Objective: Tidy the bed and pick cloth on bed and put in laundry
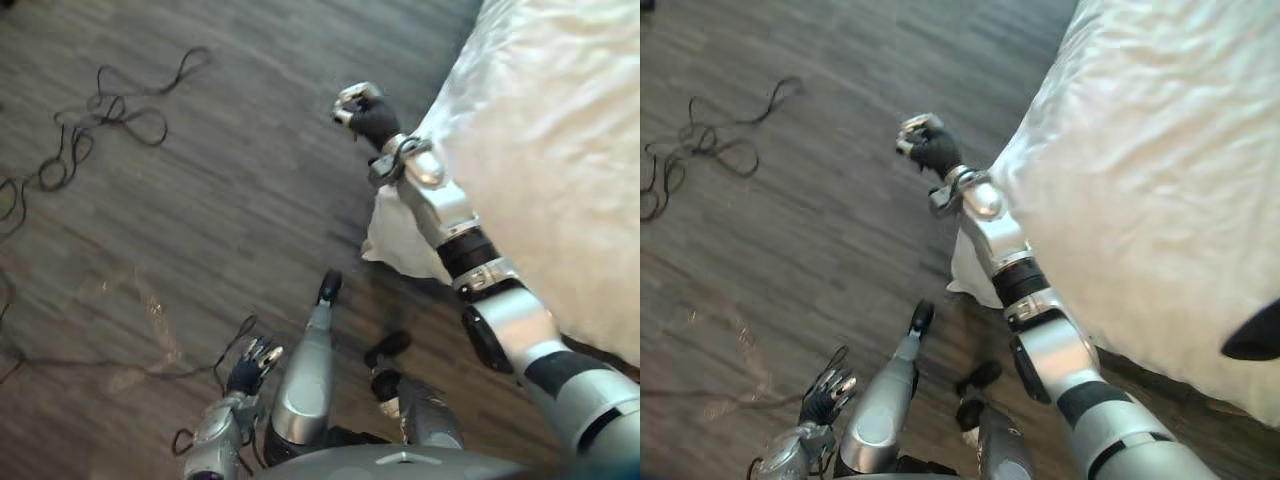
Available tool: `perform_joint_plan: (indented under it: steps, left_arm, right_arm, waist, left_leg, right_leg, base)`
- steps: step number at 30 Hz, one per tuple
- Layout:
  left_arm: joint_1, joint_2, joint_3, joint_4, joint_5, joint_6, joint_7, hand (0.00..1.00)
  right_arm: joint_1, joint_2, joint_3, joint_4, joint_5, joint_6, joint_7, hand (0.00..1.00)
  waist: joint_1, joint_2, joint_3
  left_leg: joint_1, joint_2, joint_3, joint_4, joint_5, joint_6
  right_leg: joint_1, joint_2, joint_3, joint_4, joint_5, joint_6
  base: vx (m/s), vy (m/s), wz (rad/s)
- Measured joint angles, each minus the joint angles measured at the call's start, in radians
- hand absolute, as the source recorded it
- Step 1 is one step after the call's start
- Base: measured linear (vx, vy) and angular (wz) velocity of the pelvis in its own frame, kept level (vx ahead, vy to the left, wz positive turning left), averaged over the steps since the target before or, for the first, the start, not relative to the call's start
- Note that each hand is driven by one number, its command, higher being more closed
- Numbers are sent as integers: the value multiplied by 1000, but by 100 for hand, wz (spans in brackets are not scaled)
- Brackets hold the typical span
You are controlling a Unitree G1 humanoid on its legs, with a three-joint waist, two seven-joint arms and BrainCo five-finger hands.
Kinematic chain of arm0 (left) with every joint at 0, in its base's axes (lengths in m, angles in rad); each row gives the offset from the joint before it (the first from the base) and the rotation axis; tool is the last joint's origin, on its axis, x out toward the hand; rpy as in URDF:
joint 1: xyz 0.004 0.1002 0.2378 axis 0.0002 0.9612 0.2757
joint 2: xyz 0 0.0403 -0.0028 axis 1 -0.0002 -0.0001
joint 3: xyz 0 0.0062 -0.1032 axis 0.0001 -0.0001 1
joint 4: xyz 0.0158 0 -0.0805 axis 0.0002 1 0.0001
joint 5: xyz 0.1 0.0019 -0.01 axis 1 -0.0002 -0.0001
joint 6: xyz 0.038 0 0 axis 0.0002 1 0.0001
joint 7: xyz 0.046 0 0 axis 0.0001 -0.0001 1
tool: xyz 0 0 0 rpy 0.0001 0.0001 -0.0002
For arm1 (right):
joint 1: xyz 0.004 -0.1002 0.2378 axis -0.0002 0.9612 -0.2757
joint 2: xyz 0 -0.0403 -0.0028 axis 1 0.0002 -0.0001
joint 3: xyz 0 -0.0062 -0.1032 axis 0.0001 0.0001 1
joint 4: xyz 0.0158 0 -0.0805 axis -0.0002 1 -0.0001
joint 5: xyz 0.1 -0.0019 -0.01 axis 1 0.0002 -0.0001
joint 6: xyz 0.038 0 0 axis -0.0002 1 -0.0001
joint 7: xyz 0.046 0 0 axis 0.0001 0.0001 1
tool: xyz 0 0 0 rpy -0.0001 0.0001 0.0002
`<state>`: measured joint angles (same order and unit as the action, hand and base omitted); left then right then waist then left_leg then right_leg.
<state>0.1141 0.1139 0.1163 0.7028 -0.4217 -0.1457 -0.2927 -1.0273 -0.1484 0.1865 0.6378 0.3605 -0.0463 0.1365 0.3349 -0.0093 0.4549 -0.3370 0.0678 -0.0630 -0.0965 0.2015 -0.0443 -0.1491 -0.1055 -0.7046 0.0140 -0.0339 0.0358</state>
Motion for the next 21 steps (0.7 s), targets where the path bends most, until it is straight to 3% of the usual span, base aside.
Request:
perform_joint_plan:
  steps: [2,8,11,16,19,21]
  left_arm:
    - [-26,-5,-6,-6,-7,-20,-21,0]
    - [-161,-52,-47,14,-61,-88,-58,0]
    - [-214,-83,-42,37,-69,-110,-49,0]
    - [-278,-175,4,32,-119,-121,-47,0]
    - [-280,-184,45,55,-122,-118,-6,0]
    - [-278,-186,64,64,-142,-119,-2,0]
  right_arm:
    - [-4,-36,-29,12,2,-12,-43,100]
    - [-48,-144,-132,31,13,-49,-190,100]
    - [-48,-121,-133,29,63,-38,-223,100]
    - [22,-39,-120,30,130,44,-230,100]
    - [195,56,-77,38,230,49,-225,100]
    - [324,115,-49,9,282,-6,-175,100]
  waist:
    - [5,14,9]
    - [11,100,53]
    - [12,102,54]
    - [-8,104,53]
    - [-65,98,53]
    - [-99,92,51]
  left_leg:
    - [-33,-3,-3,0,6,3]
    - [-171,2,16,0,36,-2]
    - [-208,-5,62,4,37,-3]
    - [-261,-18,113,34,33,-7]
    - [-273,-15,150,70,14,-6]
    - [-267,-14,176,101,-9,-5]
  right_leg:
    - [-32,-5,-4,7,0,0]
    - [-230,-47,18,139,-33,-13]
    - [-335,-98,66,261,-82,-18]
    - [-460,-160,121,413,-153,-32]
    - [-482,-166,152,441,-158,-36]
    - [-477,-168,176,443,-158,-37]
  base:
    - [54,30,13]
    - [-2,22,-12]
    - [-7,11,-30]
    - [-26,-26,-11]
    - [-18,-17,-17]
    - [-7,-5,-33]
